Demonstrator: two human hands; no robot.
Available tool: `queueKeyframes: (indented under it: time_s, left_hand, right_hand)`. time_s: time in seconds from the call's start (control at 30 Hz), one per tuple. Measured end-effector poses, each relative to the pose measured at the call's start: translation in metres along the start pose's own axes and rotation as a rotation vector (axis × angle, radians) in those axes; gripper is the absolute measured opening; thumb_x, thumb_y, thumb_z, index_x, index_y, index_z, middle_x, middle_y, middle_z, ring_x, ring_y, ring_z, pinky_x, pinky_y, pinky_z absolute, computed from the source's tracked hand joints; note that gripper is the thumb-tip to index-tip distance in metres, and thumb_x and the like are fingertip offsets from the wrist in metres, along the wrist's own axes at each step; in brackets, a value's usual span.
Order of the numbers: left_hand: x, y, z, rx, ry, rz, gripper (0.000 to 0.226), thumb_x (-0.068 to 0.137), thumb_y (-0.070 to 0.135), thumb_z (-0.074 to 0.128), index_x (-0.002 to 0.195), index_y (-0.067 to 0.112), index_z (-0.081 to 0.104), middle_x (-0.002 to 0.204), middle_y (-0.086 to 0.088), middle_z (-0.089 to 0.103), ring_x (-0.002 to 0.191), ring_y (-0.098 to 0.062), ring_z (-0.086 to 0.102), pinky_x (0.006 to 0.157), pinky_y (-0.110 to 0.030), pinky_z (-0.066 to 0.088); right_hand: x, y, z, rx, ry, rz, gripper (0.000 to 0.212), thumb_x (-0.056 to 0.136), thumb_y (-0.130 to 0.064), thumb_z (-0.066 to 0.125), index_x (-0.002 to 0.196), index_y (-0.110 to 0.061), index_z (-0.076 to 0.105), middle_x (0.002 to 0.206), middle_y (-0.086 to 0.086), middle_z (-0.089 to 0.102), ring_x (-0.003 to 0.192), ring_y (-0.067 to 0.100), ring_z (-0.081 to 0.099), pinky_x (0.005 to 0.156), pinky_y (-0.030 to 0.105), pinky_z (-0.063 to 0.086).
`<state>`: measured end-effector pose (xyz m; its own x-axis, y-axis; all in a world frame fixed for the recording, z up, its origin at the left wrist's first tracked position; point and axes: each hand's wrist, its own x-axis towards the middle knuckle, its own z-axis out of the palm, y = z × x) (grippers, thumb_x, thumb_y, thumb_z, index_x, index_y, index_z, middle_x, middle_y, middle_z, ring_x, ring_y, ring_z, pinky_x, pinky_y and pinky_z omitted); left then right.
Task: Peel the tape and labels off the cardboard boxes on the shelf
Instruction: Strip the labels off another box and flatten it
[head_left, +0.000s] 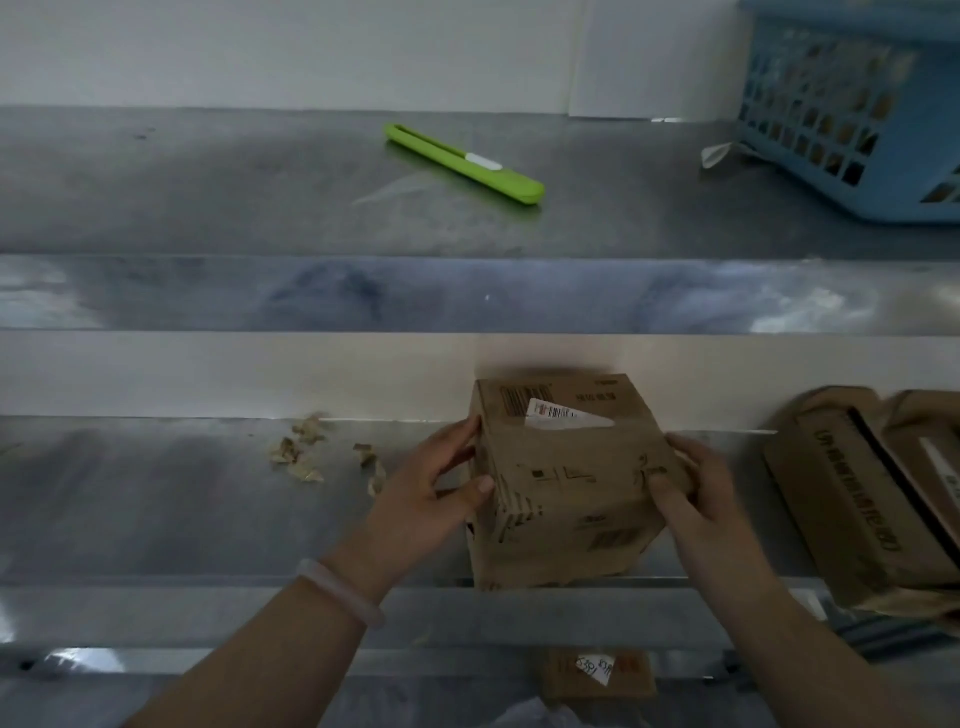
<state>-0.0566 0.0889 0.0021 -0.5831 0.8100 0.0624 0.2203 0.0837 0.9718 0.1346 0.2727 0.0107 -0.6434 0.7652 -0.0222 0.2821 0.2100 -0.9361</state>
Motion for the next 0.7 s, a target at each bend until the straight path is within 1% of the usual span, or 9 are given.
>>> queueKeyframes:
  time_s: [0.07,0.17,0.23,0.33,0.4,0.5,0.57,0.63,0.7]
  left_hand:
    - [-0.003,-0.001,0.004,0.019,0.011,0.013,0.061,0.088,0.026,0.066,0.140,0.035,0.036,0.139,0.020,0.041,0.122,0.013,0.043,0.083,-0.007,0.045]
    - [-0.003,-0.004,0.007,0.116,0.078,0.011,0.080,0.069,0.060,0.072,0.135,0.055,0.027,0.144,0.020,0.029,0.128,0.009,0.036,0.089,-0.014,0.046]
    - [0.002,-0.003,0.006,0.131,0.074,-0.032,0.106,0.055,0.071,0.075,0.139,0.060,0.011,0.152,0.024,0.014,0.137,0.004,0.024,0.102,-0.023,0.038]
    - [0.014,-0.001,0.004,0.005,-0.058,-0.106,0.135,0.048,0.054,0.085,0.148,0.043,-0.004,0.157,0.011,0.016,0.134,0.006,0.022,0.097,-0.005,0.033]
    - [0.017,0.000,0.008,-0.005,-0.068,-0.087,0.126,0.046,0.052,0.090,0.144,0.047,0.011,0.152,0.007,0.030,0.134,-0.001,0.032,0.089,0.001,0.036]
    - [0.014,-0.002,0.014,0.056,0.083,-0.024,0.105,0.041,0.066,0.083,0.132,0.054,0.032,0.140,0.007,0.044,0.126,-0.008,0.045,0.096,-0.015,0.045]
    - [0.010,0.001,0.016,0.086,0.158,-0.035,0.101,0.042,0.071,0.080,0.132,0.051,0.037,0.135,0.009,0.046,0.122,-0.007,0.047,0.100,-0.030,0.048]
    - [0.006,0.007,0.017,0.141,0.244,-0.038,0.091,0.047,0.072,0.075,0.128,0.049,0.040,0.131,0.011,0.047,0.116,-0.006,0.049,0.096,-0.031,0.049]
    - [0.003,0.012,0.019,0.198,0.318,-0.021,0.081,0.054,0.072,0.069,0.126,0.046,0.043,0.126,0.010,0.048,0.108,-0.005,0.052,0.090,-0.030,0.051]
  right_hand:
    - [-0.001,-0.005,0.002,-0.284,0.069,-0.212,0.044,0.093,-0.028,0.053,0.130,-0.048,0.040,0.131,-0.019,0.045,0.122,0.009,0.044,0.099,0.032,0.042]
    - [-0.002,-0.010,0.010,-0.601,0.061,-0.367,0.052,0.087,-0.061,0.045,0.133,-0.040,0.050,0.147,-0.010,0.037,0.135,0.012,0.030,0.111,0.035,0.027]
    - [0.000,-0.012,0.011,-0.615,0.026,-0.386,0.067,0.077,-0.076,0.042,0.129,-0.036,0.057,0.146,-0.011,0.040,0.137,0.013,0.031,0.111,0.034,0.022]
    - [0.007,-0.011,0.004,-0.622,-0.038,-0.471,0.081,0.073,-0.087,0.038,0.129,-0.032,0.058,0.146,-0.010,0.042,0.139,0.014,0.029,0.111,0.035,0.019]
    - [0.007,-0.013,-0.002,-0.716,-0.116,-0.482,0.098,0.065,-0.097,0.031,0.139,-0.035,0.047,0.156,-0.008,0.027,0.146,0.017,0.013,0.117,0.045,0.013]
    - [-0.001,-0.021,-0.006,-0.819,-0.144,-0.439,0.111,0.055,-0.103,0.022,0.146,-0.040,0.032,0.157,-0.007,0.009,0.144,0.019,0.004,0.116,0.039,0.003]
    - [-0.007,-0.028,-0.010,-0.779,-0.087,-0.428,0.101,0.061,-0.099,0.024,0.141,-0.041,0.042,0.148,-0.009,0.021,0.137,0.020,0.020,0.113,0.037,0.013]
    - [-0.011,-0.030,-0.013,-0.693,-0.037,-0.446,0.085,0.073,-0.091,0.029,0.136,-0.038,0.050,0.137,-0.011,0.034,0.125,0.016,0.038,0.107,0.040,0.034]
    - [-0.017,-0.031,-0.012,-0.556,-0.039,-0.408,0.073,0.080,-0.084,0.030,0.137,-0.042,0.047,0.136,-0.020,0.036,0.119,0.005,0.045,0.097,0.028,0.045]
